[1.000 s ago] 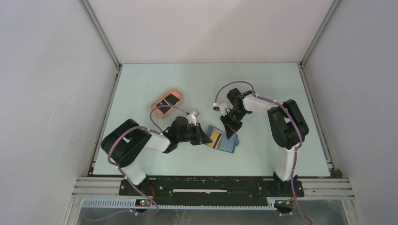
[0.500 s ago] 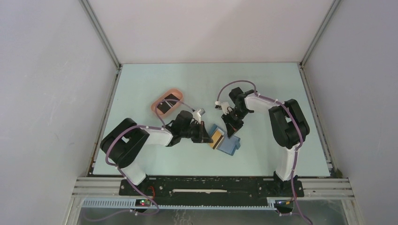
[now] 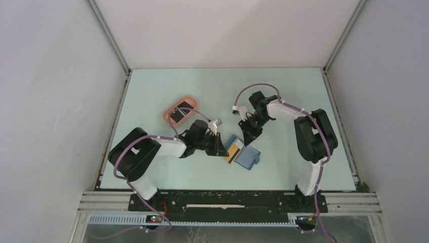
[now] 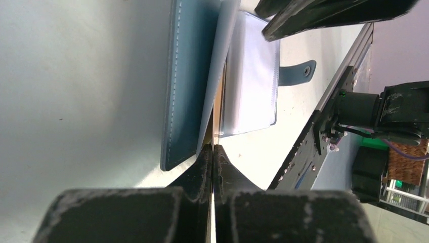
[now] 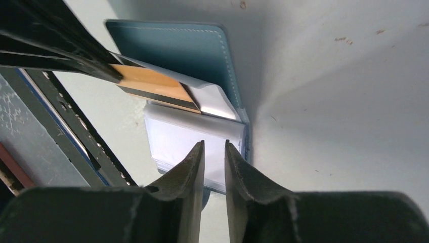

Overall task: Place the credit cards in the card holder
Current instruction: Insert the credit card into the card holder.

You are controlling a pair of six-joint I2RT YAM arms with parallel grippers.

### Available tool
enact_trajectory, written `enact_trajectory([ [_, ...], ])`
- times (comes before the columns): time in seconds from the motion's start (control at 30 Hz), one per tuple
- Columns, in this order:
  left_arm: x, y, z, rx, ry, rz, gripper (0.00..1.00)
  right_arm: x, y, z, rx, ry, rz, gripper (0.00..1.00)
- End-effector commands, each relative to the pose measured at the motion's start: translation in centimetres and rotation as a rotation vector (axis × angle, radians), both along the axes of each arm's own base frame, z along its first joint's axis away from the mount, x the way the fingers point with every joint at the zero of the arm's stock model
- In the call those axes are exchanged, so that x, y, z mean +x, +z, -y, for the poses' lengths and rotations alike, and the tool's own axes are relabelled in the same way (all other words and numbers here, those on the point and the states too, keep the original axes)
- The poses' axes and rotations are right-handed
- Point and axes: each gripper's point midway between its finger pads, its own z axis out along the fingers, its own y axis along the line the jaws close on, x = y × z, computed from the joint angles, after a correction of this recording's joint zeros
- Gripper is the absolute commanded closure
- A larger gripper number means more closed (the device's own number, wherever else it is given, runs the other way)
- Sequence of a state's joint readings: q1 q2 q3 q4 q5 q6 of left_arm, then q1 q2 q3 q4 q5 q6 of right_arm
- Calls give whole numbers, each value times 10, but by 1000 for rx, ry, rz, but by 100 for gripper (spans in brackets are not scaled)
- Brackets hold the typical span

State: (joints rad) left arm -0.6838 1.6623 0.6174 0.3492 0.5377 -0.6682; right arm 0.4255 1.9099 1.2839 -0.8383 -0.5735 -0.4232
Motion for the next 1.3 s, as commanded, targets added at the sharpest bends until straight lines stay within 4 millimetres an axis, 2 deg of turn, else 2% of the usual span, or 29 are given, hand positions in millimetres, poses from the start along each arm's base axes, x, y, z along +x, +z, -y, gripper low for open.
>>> enact_trajectory([
  [0.0,6,15,5,-17,-41,49,100,18,37,-17,135,43,141,68],
  [0.1,6,16,5,-16,-43,50,100,18,43,-30,185,50,130,65],
  [0.17,6,16,6,-18,-43,52,100,18,39,-35,167,50,125,64],
  [0.27,7,17,6,-20,-42,54,100,23,28,-36,107,51,144,58],
  [0.47,7,21,7,-26,-45,58,100,38,24,-30,66,33,188,39],
  [0.63,7,24,10,-31,-61,64,100,32,17,-34,85,74,141,37],
  [0.83,8,29,11,-27,-78,74,100,33,13,-40,99,113,118,41],
  [1.27,6,34,13,-21,-112,84,100,25,19,-59,180,200,70,68],
])
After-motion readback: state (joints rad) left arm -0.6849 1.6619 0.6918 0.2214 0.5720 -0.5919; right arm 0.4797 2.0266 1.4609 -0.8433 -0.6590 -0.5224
